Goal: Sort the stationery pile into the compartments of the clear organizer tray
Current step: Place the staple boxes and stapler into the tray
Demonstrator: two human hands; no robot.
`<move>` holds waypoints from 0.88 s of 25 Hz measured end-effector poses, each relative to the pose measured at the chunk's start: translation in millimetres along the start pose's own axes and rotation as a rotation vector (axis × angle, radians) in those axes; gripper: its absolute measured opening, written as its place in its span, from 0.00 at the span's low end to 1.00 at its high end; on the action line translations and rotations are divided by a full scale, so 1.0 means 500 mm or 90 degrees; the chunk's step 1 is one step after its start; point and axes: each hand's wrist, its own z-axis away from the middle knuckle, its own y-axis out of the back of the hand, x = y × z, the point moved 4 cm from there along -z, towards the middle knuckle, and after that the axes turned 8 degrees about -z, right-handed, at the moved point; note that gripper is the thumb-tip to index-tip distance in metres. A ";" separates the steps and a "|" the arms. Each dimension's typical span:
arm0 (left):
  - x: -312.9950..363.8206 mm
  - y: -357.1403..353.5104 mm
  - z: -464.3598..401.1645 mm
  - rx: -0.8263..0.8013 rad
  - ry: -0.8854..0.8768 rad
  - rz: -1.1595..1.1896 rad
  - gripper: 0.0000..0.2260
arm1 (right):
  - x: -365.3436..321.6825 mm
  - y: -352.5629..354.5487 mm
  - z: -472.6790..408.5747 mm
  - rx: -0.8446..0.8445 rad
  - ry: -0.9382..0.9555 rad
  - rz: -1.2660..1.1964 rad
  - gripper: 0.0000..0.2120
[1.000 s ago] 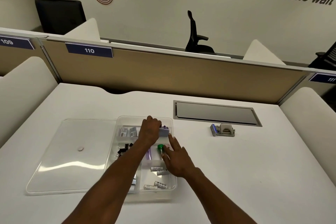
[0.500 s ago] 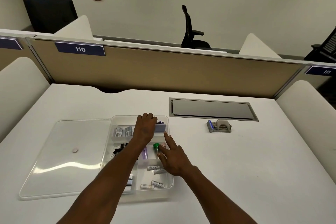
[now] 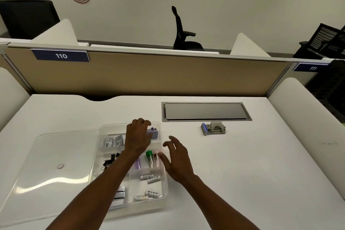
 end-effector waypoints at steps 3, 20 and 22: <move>0.018 0.027 0.040 0.076 -0.015 0.104 0.11 | 0.102 0.079 -0.025 0.146 -0.082 0.062 0.22; 0.147 0.020 0.210 0.037 0.006 0.271 0.06 | 0.258 0.150 -0.076 0.035 -0.133 0.219 0.22; 0.146 0.028 0.212 0.036 0.011 0.267 0.05 | 0.256 0.151 -0.084 0.057 -0.179 0.157 0.23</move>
